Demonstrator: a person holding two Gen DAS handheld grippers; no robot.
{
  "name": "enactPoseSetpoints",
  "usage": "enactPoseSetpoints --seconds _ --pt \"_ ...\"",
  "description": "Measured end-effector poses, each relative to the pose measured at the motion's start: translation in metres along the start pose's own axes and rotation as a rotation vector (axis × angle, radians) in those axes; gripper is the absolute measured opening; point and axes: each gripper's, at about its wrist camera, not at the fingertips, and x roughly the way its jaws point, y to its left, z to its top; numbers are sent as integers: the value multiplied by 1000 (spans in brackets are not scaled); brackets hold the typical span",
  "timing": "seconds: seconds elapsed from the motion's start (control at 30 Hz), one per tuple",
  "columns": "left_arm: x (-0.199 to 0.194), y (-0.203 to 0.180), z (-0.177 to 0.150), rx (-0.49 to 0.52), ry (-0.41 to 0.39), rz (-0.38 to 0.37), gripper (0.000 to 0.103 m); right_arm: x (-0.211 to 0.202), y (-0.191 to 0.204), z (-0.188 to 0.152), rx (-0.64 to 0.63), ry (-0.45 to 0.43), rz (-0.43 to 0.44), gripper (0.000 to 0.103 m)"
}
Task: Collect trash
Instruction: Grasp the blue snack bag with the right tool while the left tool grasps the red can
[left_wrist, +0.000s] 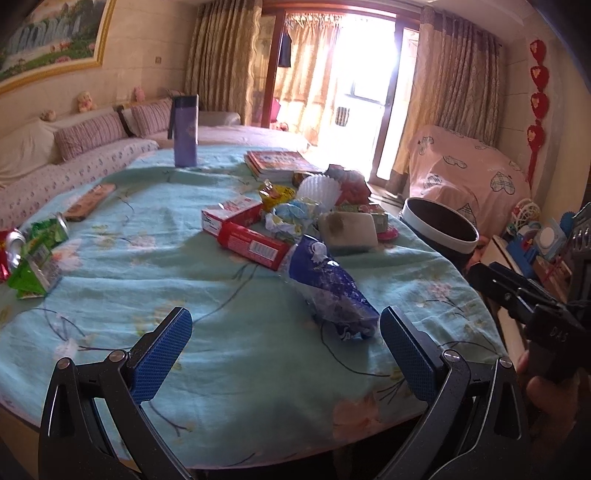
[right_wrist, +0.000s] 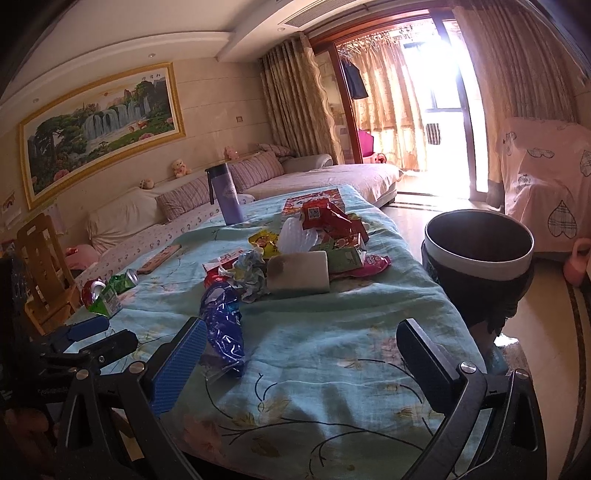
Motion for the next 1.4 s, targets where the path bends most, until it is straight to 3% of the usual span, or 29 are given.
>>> enactPoseSetpoints --seconds 0.23,0.33,0.53,0.77,0.9,0.97,1.03,1.2,1.4 --pt "26 -5 12 -15 65 -30 103 26 -11 8 -32 77 37 102" --pt "35 -2 18 -14 68 -9 103 35 -16 10 -17 104 56 101" --pt "47 25 27 -34 81 63 100 42 -5 9 10 142 177 87" --pt "62 62 26 -96 124 114 99 74 44 -1 -56 244 293 76" --pt "73 71 31 -110 141 113 99 99 56 -3 -76 298 301 62" --pt "80 70 35 -116 153 105 99 110 53 -4 -61 330 302 44" --pt "90 68 40 -122 168 97 99 110 48 -4 -32 325 307 37" --pt "122 50 55 -138 208 72 99 90 18 5 18 266 257 34" --pt "163 28 67 -130 262 128 98 81 -20 11 81 244 200 34"
